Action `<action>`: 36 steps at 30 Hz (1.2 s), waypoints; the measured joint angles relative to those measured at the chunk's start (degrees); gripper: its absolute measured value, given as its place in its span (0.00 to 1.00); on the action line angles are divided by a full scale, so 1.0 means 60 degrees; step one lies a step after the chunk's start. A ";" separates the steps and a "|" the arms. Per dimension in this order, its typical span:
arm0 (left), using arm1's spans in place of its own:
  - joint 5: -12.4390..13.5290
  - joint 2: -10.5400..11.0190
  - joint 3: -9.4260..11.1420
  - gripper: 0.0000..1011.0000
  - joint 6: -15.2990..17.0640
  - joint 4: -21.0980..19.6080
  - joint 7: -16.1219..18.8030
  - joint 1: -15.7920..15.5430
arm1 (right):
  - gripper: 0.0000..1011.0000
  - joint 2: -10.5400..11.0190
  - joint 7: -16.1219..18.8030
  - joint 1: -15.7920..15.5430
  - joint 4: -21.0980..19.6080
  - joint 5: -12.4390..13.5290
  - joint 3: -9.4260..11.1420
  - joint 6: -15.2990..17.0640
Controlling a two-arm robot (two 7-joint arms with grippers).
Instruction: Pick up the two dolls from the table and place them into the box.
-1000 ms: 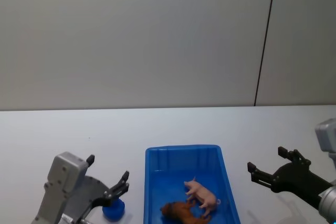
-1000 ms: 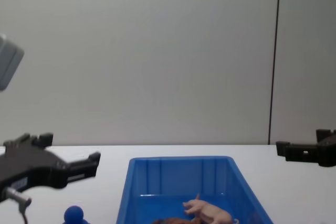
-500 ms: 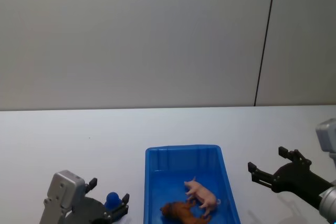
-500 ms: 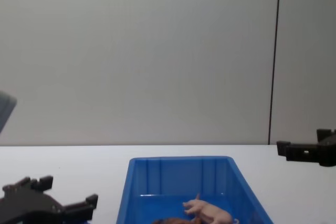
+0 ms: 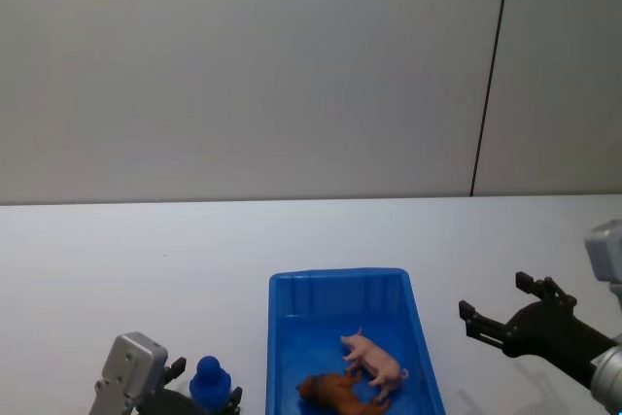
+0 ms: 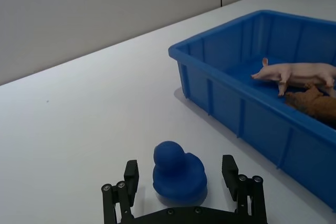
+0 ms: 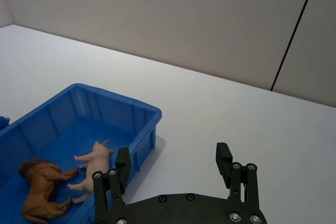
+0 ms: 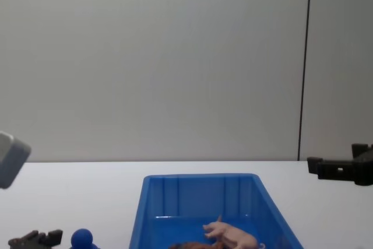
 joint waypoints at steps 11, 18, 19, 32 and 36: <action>0.0450 -0.0227 0.0022 0.90 0.0166 0.0584 -0.0340 -0.0343 | 0.99 0.0000 0.0000 0.0000 0.0000 0.0000 0.0000 0.0000; 0.0654 -0.0341 0.0017 0.65 0.0131 0.0797 -0.0476 -0.0516 | 0.99 0.0000 0.0000 0.0000 0.0000 0.0000 0.0000 0.0001; 0.0654 -0.0341 0.0017 0.65 0.0131 0.0797 -0.0476 -0.0516 | 0.99 0.0000 0.0000 0.0000 0.0000 0.0000 -0.0001 0.0000; 0.0986 -0.0408 -0.0107 0.48 -0.0011 0.0638 -0.0558 -0.0776 | 0.99 0.0000 0.0000 0.0000 0.0000 0.0000 0.0000 0.0001; 0.1095 -0.0440 -0.0136 0.47 -0.0082 0.0479 -0.0609 -0.0872 | 0.99 0.0000 0.0001 0.0000 0.0000 0.0000 0.0000 0.0000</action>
